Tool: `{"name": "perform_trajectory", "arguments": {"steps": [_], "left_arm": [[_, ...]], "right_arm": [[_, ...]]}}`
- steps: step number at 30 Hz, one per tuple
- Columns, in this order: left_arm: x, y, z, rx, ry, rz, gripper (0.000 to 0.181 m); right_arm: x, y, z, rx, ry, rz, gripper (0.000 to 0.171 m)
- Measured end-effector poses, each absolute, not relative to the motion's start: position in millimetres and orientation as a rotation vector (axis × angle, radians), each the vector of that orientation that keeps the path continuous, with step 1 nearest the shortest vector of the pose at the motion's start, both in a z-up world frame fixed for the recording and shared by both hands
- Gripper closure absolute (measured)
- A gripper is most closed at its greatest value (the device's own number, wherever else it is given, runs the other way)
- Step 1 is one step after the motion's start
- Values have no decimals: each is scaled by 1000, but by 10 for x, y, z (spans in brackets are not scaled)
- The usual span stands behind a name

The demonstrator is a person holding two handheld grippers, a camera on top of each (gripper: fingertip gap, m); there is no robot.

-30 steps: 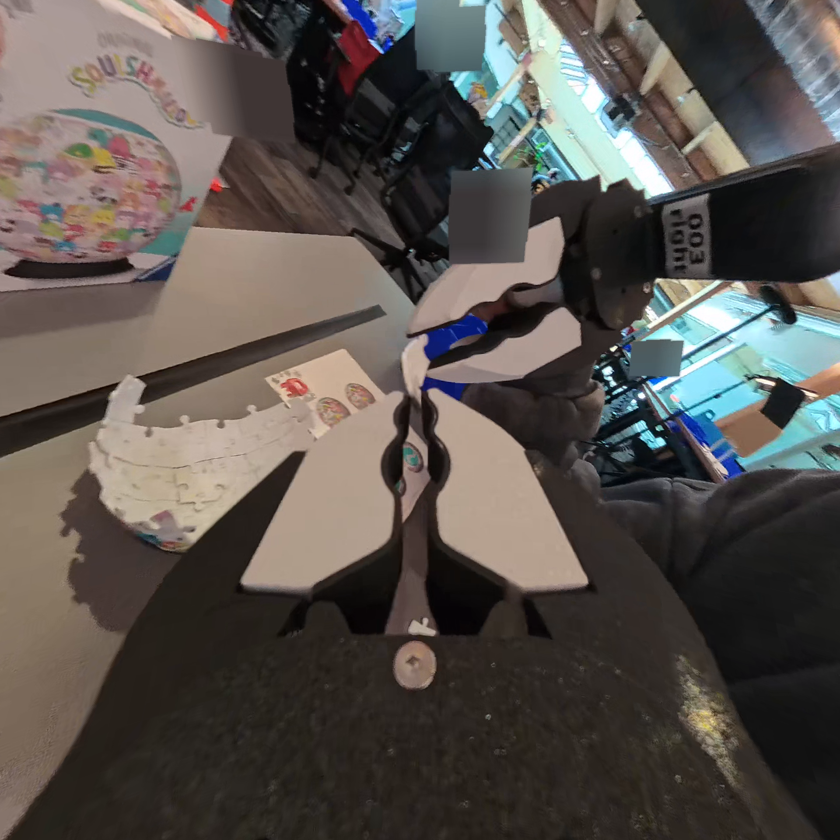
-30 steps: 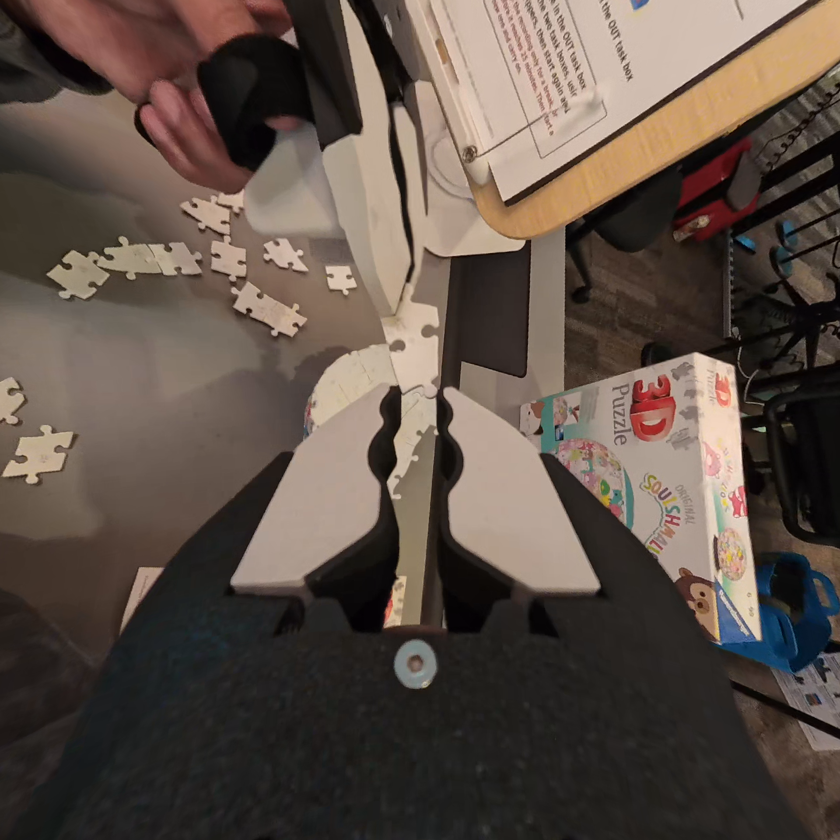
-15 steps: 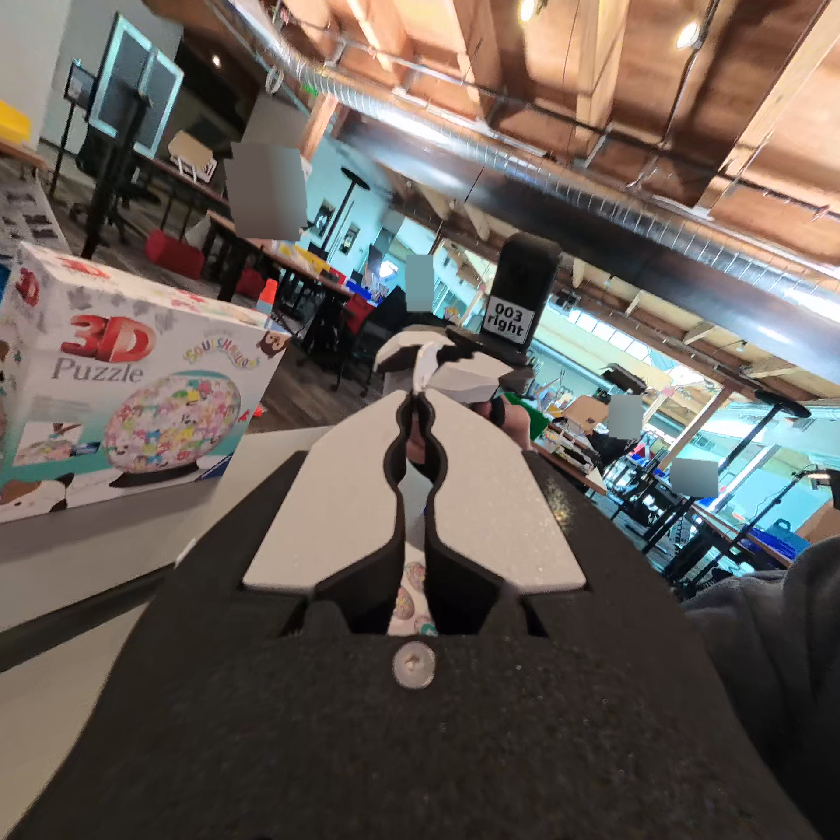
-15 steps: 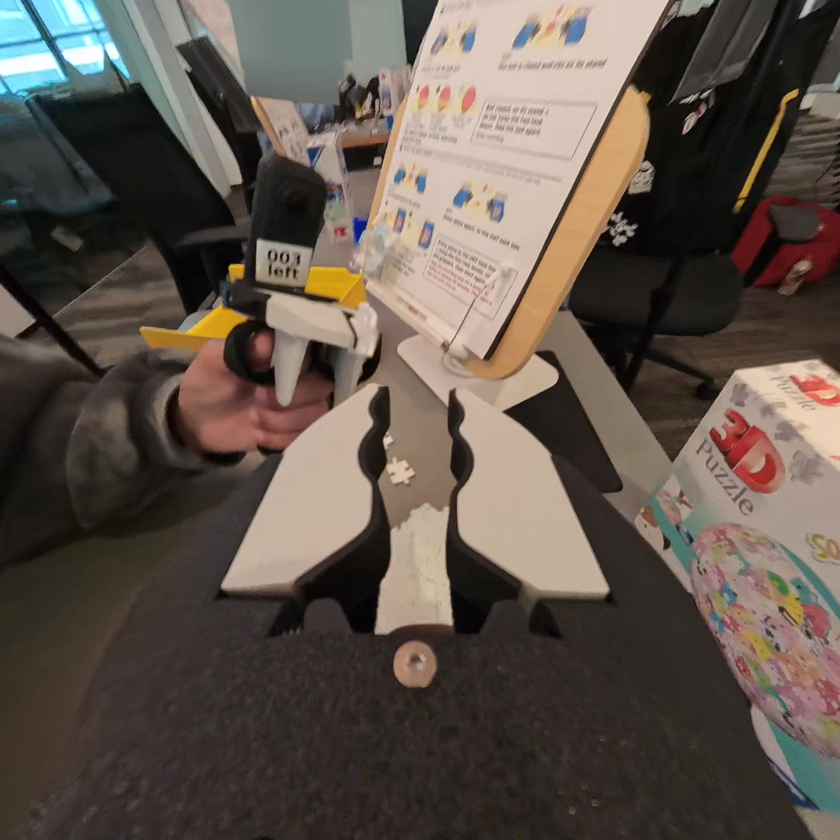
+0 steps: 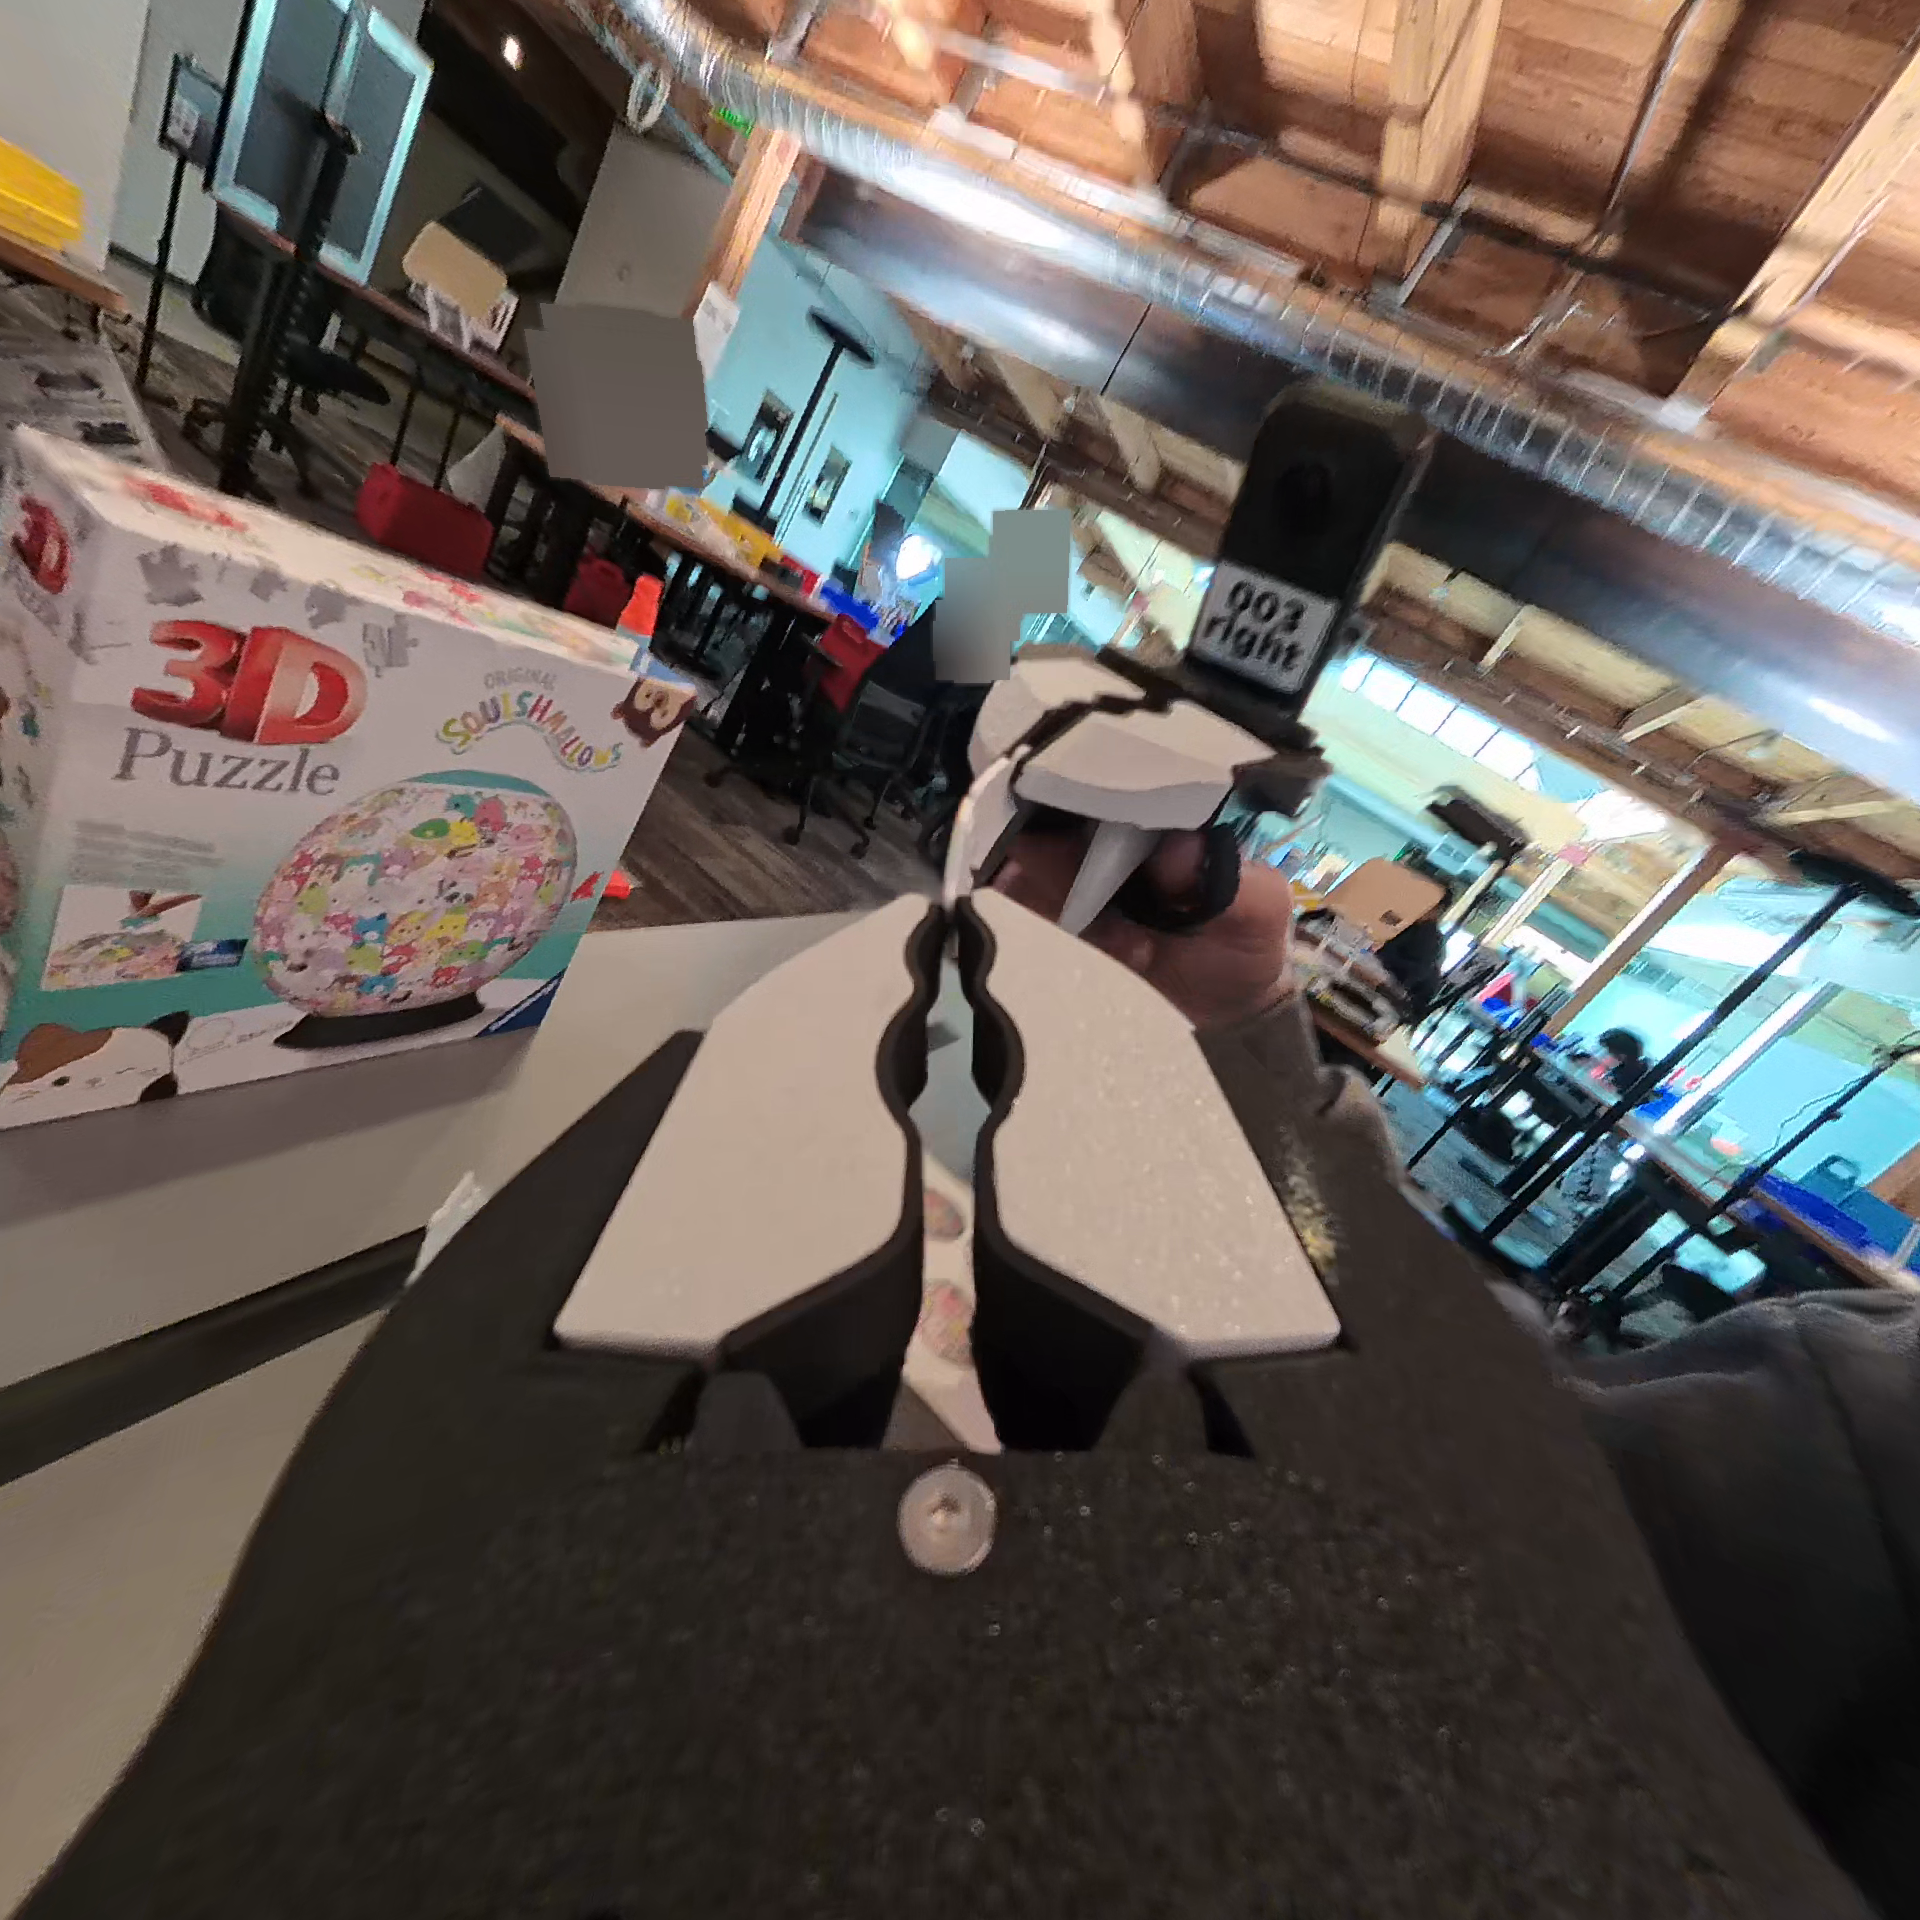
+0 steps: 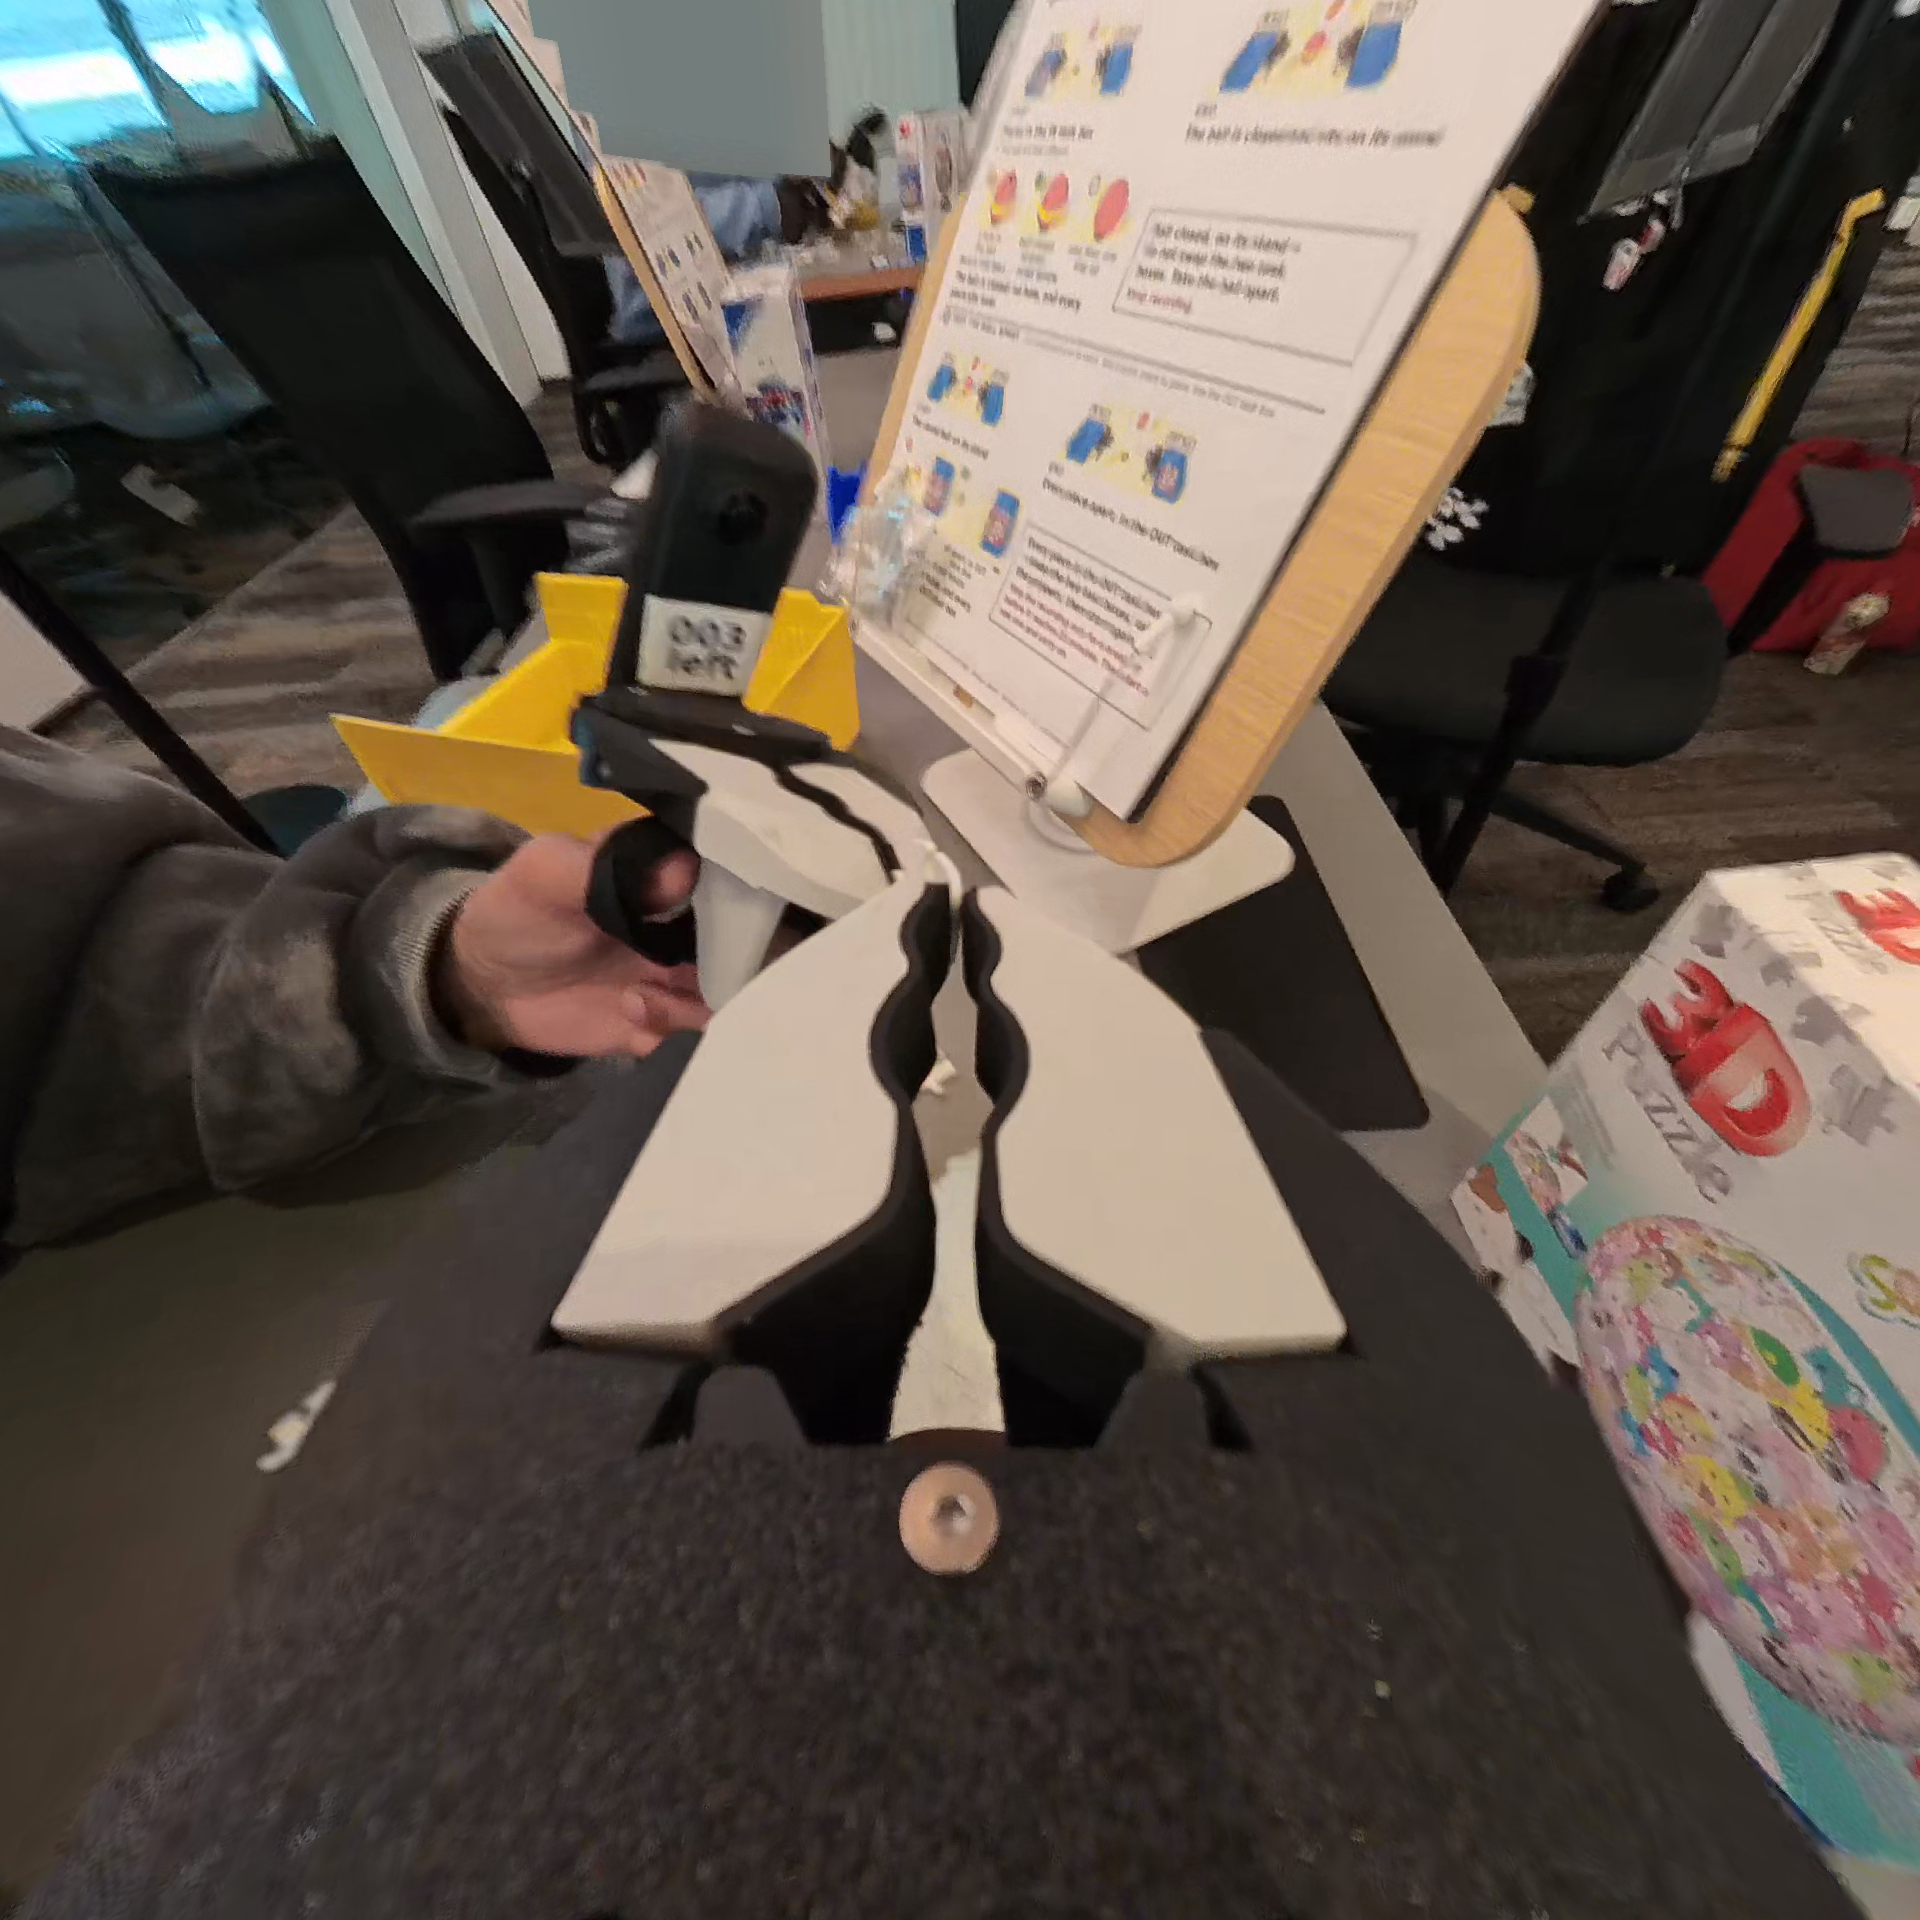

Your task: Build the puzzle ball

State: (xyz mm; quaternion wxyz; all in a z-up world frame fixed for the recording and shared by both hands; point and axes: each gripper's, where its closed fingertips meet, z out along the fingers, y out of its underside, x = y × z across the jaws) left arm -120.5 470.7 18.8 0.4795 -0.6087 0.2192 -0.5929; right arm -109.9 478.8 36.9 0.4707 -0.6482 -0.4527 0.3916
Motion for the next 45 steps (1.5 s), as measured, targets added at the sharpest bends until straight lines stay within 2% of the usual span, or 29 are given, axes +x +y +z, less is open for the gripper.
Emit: {"name": "perform_trajectory", "arguments": {"steps": [1, 3, 4, 9, 13, 17, 32, 37, 45], "left_arm": [[-1203, 4749, 103, -1540, 559, -1388, 177], [-1254, 4895, -115, -1677, 615, -1212, 155], [-1291, 4963, -211, -1731, 657, -1132, 150], [-1277, 5233, -770, -2020, 985, -875, 150], [-1142, 5412, -1185, -2140, 1238, -702, 150], [-1003, 5495, -1420, -2189, 1384, -668, 150], [-1150, 5378, -1629, -2360, 1476, -645, 153], [-1143, 5335, -1621, -2386, 1476, -693, 171], [-1142, 5343, -1688, -2409, 1481, -679, 174]], "right_arm": [[-1039, 4843, 309, -1612, -1115, 891, 169], [-840, 4972, 85, -1696, -1150, 736, 169], [-715, 5051, -78, -1759, -1162, 667, 169], [-460, 5259, -908, -1972, -1211, 701, 169], [-499, 5340, -1264, -2024, -1270, 692, 169], [-585, 5345, -1327, -1965, -1326, 658, 169], [-594, 5312, -1508, -2066, -1374, 615, 169], [-612, 5292, -1459, -2052, -1382, 608, 169], [-603, 5272, -1408, -2045, -1380, 608, 169]]}}
